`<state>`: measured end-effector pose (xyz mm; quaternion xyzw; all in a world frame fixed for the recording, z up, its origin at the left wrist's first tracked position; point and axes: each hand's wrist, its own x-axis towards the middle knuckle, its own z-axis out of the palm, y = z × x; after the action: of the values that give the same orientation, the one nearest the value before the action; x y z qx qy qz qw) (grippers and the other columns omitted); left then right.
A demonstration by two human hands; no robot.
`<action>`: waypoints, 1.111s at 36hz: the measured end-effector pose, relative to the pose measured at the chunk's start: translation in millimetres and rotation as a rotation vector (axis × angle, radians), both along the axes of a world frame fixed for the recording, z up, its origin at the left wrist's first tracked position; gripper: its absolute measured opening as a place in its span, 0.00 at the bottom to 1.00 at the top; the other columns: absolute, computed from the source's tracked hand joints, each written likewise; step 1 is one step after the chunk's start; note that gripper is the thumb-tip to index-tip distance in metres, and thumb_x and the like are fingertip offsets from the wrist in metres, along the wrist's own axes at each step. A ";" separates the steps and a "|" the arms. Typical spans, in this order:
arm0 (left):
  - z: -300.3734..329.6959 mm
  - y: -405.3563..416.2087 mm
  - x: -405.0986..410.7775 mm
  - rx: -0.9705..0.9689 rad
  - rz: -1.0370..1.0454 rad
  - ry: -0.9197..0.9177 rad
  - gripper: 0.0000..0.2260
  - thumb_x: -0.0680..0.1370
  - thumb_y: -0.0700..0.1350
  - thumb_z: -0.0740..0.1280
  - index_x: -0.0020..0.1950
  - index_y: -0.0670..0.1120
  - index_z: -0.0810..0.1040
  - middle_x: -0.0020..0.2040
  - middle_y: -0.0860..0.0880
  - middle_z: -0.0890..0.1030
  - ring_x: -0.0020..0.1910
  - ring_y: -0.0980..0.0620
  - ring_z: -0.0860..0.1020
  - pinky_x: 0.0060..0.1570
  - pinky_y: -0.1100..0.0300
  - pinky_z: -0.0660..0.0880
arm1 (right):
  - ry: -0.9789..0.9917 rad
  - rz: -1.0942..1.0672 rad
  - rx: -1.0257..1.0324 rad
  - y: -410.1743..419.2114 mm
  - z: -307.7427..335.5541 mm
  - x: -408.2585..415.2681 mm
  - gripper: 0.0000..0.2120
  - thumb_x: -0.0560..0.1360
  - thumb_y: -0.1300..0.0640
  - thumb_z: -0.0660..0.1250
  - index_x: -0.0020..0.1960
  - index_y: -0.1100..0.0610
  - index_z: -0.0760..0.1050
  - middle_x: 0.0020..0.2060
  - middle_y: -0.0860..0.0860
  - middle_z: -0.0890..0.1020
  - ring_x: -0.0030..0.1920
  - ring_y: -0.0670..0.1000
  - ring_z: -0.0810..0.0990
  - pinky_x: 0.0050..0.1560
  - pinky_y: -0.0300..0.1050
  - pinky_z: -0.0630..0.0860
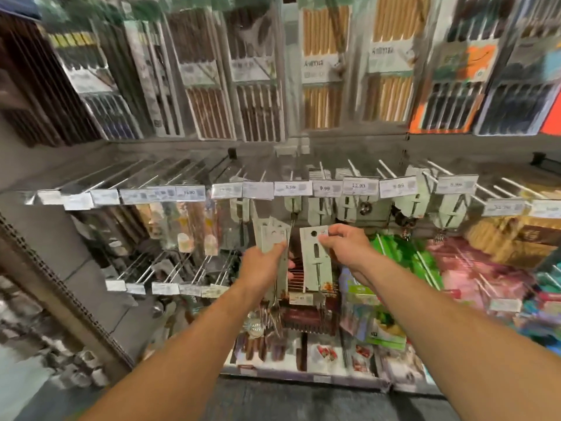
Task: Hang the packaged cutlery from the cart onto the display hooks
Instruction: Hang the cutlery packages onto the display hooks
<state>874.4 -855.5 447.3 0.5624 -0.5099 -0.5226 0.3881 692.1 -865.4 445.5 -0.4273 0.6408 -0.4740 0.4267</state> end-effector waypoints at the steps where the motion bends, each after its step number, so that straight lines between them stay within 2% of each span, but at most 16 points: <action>1: -4.0 -10.5 0.7 0.000 -0.007 -0.017 0.12 0.81 0.50 0.66 0.49 0.43 0.83 0.40 0.46 0.87 0.37 0.47 0.85 0.41 0.53 0.82 | 0.004 0.000 0.007 -9.4 -2.7 1.4 0.03 0.77 0.60 0.70 0.45 0.53 0.79 0.43 0.51 0.85 0.40 0.48 0.82 0.38 0.40 0.76; 3: -9.6 -28.6 2.1 -0.006 -0.028 -0.049 0.13 0.81 0.51 0.66 0.48 0.42 0.84 0.41 0.46 0.87 0.38 0.47 0.86 0.37 0.57 0.80 | 0.009 -0.008 0.023 -31.4 -13.2 1.8 0.02 0.75 0.57 0.71 0.48 0.53 0.81 0.47 0.53 0.85 0.46 0.52 0.84 0.49 0.48 0.81; 5: -16.3 -46.9 3.4 -0.016 -0.051 -0.055 0.14 0.81 0.51 0.66 0.48 0.42 0.84 0.42 0.45 0.86 0.39 0.48 0.85 0.38 0.58 0.80 | 0.000 -0.036 0.036 -57.2 -26.5 -0.3 0.03 0.74 0.55 0.73 0.46 0.53 0.81 0.47 0.52 0.85 0.50 0.56 0.83 0.57 0.57 0.80; 7: -19.6 -62.6 4.8 -0.026 -0.065 -0.074 0.15 0.81 0.51 0.65 0.47 0.42 0.84 0.42 0.45 0.86 0.37 0.50 0.85 0.36 0.61 0.80 | -0.026 -0.068 0.051 -77.4 -28.9 2.7 0.04 0.73 0.54 0.74 0.42 0.51 0.79 0.48 0.50 0.84 0.54 0.55 0.82 0.61 0.58 0.78; 9: -23.0 -79.3 6.6 -0.041 -0.092 -0.118 0.15 0.82 0.52 0.65 0.46 0.42 0.84 0.40 0.47 0.86 0.35 0.52 0.84 0.31 0.64 0.76 | -0.082 -0.081 0.049 -92.9 -22.2 9.6 0.04 0.74 0.54 0.73 0.45 0.50 0.78 0.50 0.49 0.82 0.55 0.54 0.81 0.62 0.55 0.77; 11: -24.4 -94.9 9.0 -0.073 -0.109 -0.146 0.15 0.82 0.50 0.64 0.41 0.44 0.81 0.32 0.54 0.83 0.28 0.59 0.79 0.28 0.68 0.72 | -0.139 -0.078 0.042 -110.1 -19.3 16.0 0.07 0.75 0.56 0.72 0.53 0.53 0.79 0.50 0.50 0.83 0.54 0.53 0.81 0.61 0.54 0.78; 12: -25.9 -101.3 9.6 -0.076 -0.124 -0.147 0.15 0.83 0.48 0.63 0.37 0.45 0.78 0.27 0.56 0.79 0.23 0.62 0.74 0.25 0.69 0.70 | -0.170 -0.081 0.036 -119.4 -21.4 18.3 0.07 0.75 0.58 0.72 0.54 0.55 0.80 0.49 0.51 0.85 0.52 0.53 0.83 0.58 0.55 0.80; 15: -31.3 -115.5 9.7 -0.120 -0.156 -0.199 0.16 0.83 0.46 0.62 0.35 0.48 0.72 0.24 0.57 0.72 0.18 0.63 0.68 0.22 0.70 0.67 | -0.258 -0.134 0.035 -139.7 -28.1 25.7 0.06 0.76 0.62 0.70 0.51 0.54 0.81 0.43 0.53 0.86 0.45 0.55 0.86 0.45 0.53 0.84; 18: -39.8 -125.9 8.3 -0.157 -0.173 -0.235 0.17 0.84 0.46 0.61 0.34 0.49 0.69 0.18 0.58 0.67 0.16 0.62 0.66 0.21 0.69 0.65 | -0.297 -0.197 0.049 -154.0 -34.2 27.0 0.08 0.76 0.63 0.69 0.55 0.56 0.79 0.45 0.55 0.86 0.46 0.56 0.85 0.49 0.53 0.83; 21: -49.2 -135.4 7.2 -0.190 -0.188 -0.253 0.15 0.84 0.48 0.61 0.38 0.46 0.73 0.23 0.57 0.71 0.22 0.61 0.69 0.28 0.65 0.71 | -0.363 -0.213 0.041 -157.4 -34.7 27.4 0.08 0.77 0.67 0.65 0.52 0.58 0.77 0.48 0.58 0.85 0.49 0.56 0.84 0.54 0.53 0.82; 23: -54.6 -141.4 6.0 -0.207 -0.203 -0.256 0.14 0.83 0.48 0.61 0.40 0.46 0.76 0.30 0.53 0.75 0.28 0.56 0.74 0.35 0.58 0.76 | -0.385 -0.227 0.031 -158.8 -34.4 27.5 0.10 0.77 0.70 0.63 0.49 0.56 0.77 0.48 0.58 0.85 0.50 0.57 0.84 0.56 0.55 0.81; 26: -59.4 -148.9 2.9 -0.203 -0.230 -0.257 0.11 0.83 0.49 0.62 0.42 0.50 0.76 0.33 0.51 0.77 0.33 0.54 0.76 0.37 0.58 0.77 | -0.373 -0.248 0.032 -163.1 -35.1 27.7 0.09 0.77 0.70 0.62 0.49 0.57 0.75 0.49 0.58 0.84 0.51 0.58 0.84 0.55 0.59 0.81; 29: -63.0 -156.0 1.8 -0.189 -0.251 -0.278 0.10 0.82 0.51 0.62 0.45 0.48 0.77 0.36 0.51 0.80 0.33 0.56 0.78 0.36 0.61 0.77 | -0.377 -0.275 0.009 -166.7 -35.1 30.3 0.09 0.77 0.69 0.63 0.52 0.59 0.77 0.51 0.57 0.84 0.53 0.56 0.83 0.57 0.56 0.80; 33: -64.5 -161.4 1.7 -0.190 -0.275 -0.263 0.10 0.83 0.50 0.62 0.49 0.46 0.79 0.37 0.50 0.81 0.31 0.60 0.78 0.31 0.69 0.72 | -0.312 -0.284 -0.025 -171.6 -36.2 35.8 0.12 0.76 0.66 0.66 0.55 0.54 0.80 0.51 0.52 0.84 0.54 0.54 0.82 0.57 0.55 0.80; 37: -66.3 -164.8 2.5 -0.194 -0.298 -0.240 0.10 0.82 0.50 0.63 0.48 0.46 0.80 0.37 0.45 0.82 0.33 0.52 0.79 0.34 0.59 0.76 | -0.285 -0.357 -0.018 -175.5 -35.7 38.6 0.17 0.76 0.70 0.62 0.63 0.58 0.75 0.55 0.52 0.81 0.53 0.51 0.77 0.52 0.45 0.76; 40: -69.0 -164.3 6.5 -0.195 -0.297 -0.210 0.09 0.82 0.49 0.63 0.47 0.47 0.80 0.36 0.47 0.82 0.33 0.51 0.79 0.35 0.54 0.78 | -0.209 -0.380 0.010 -177.4 -34.2 40.7 0.21 0.76 0.74 0.59 0.66 0.60 0.70 0.55 0.51 0.77 0.55 0.51 0.74 0.60 0.46 0.73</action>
<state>880.9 -1019.8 378.3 0.4920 -0.6731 -0.4609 0.3040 732.8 -1042.7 411.3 -0.2451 0.6644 -0.5847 0.3959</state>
